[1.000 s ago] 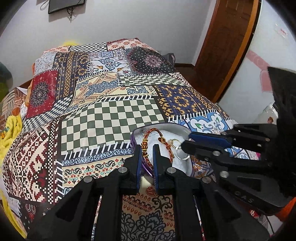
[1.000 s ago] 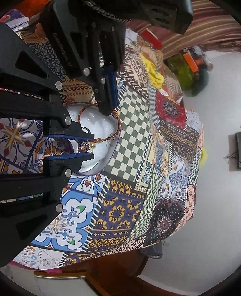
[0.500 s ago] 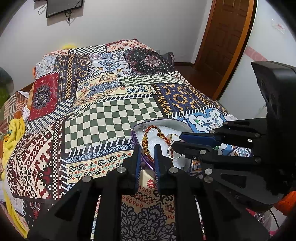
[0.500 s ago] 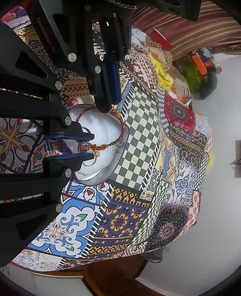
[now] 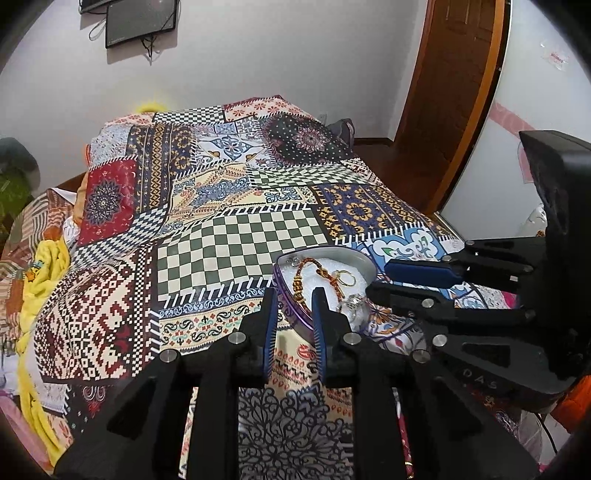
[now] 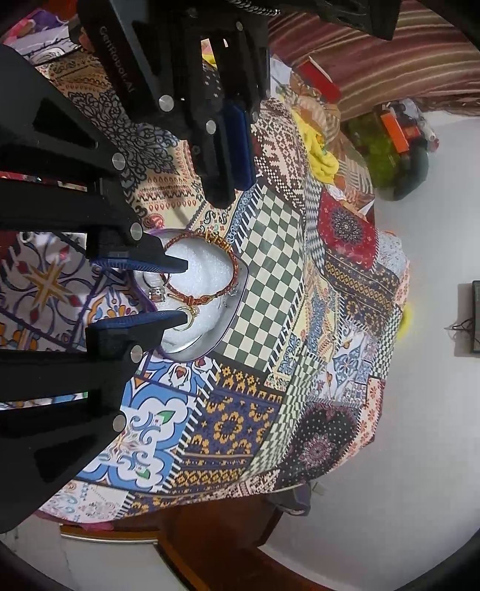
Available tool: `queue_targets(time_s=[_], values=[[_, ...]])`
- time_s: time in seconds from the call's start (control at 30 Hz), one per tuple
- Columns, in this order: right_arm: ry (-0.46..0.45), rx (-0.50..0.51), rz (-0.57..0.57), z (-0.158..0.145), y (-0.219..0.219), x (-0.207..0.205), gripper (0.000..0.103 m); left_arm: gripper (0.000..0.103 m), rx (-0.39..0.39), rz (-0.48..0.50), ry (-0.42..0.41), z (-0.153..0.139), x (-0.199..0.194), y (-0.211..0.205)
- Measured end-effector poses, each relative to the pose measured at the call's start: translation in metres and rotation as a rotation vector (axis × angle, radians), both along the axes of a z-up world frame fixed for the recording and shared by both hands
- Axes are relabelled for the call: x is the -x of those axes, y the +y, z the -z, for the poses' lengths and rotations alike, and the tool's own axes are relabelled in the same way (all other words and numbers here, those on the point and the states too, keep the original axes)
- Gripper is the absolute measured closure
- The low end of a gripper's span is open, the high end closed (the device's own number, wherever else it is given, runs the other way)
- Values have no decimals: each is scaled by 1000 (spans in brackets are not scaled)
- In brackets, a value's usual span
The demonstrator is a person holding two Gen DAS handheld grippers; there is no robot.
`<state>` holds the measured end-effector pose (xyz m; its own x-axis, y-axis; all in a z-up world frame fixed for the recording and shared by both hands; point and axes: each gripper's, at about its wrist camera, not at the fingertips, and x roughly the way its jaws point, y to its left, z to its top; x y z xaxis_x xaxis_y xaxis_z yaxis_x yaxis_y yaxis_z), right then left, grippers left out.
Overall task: Organize jewelry
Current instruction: 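Lower both items into the tin and open both tools, then move both tools back to the remaining jewelry on the red patch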
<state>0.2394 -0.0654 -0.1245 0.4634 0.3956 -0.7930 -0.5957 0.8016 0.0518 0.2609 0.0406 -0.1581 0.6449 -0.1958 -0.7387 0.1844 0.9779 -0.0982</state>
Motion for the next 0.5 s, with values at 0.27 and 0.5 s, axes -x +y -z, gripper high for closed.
queue_targets(time_s=[0.27,0.5], values=[[-41,-13,23,-23,-13,25,84,85,-9,-4,-19,-16,30,-4],[-55,-32,48,-34,-26,49,84,79,-15,-14,-28,-25,60,-5]])
